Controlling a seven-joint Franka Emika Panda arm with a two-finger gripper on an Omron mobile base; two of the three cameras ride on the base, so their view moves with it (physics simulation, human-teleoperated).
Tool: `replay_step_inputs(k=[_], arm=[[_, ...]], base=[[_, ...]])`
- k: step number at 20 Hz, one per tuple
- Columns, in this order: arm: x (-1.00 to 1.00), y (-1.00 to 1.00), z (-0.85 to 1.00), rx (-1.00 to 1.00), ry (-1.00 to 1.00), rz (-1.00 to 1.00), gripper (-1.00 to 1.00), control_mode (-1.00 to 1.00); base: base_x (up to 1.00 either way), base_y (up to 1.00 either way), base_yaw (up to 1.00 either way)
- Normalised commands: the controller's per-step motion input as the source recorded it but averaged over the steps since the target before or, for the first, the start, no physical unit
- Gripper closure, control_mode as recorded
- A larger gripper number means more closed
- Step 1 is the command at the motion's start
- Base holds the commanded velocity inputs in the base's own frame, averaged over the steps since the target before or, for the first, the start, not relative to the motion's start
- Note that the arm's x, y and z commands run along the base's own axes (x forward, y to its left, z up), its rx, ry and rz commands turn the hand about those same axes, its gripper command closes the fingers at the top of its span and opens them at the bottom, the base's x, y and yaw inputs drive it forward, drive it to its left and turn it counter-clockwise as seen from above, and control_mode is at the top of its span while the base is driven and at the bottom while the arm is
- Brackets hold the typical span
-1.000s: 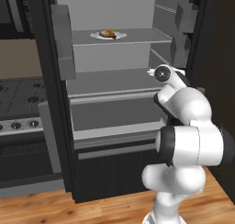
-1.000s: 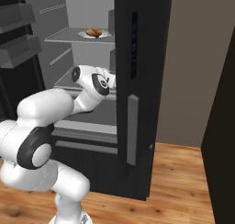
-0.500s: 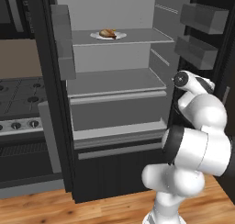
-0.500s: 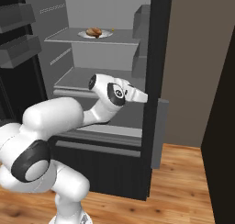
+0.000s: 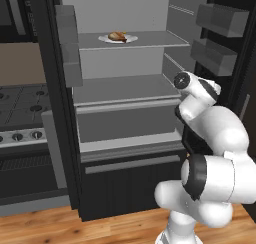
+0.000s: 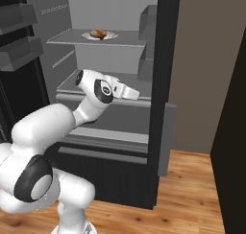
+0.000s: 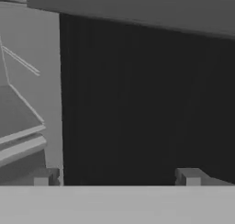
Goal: Retrieve the chicken drumstick from the fridge and place it on the saucepan with marinade on the stove.
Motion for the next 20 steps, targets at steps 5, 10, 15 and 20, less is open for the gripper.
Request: replay_step_inputs(k=[5,10,15,20], arm=[[-0.22,0.97,0.70,0.01,0.27,0.41,-1.00,-1.00],[-0.17,0.82,0.59,0.04,0.32,0.53,-1.00,-1.00],[-0.19,0.71,0.06,0.11,0.22,0.53,-1.00,-1.00],[-0.14,0.27,-0.05,0.15,-0.05,0.11,-1.00,-1.00]], base=[[0.00,0.00,0.00],[0.00,0.00,0.00],[0.00,0.00,0.00],[0.00,0.00,0.00]])
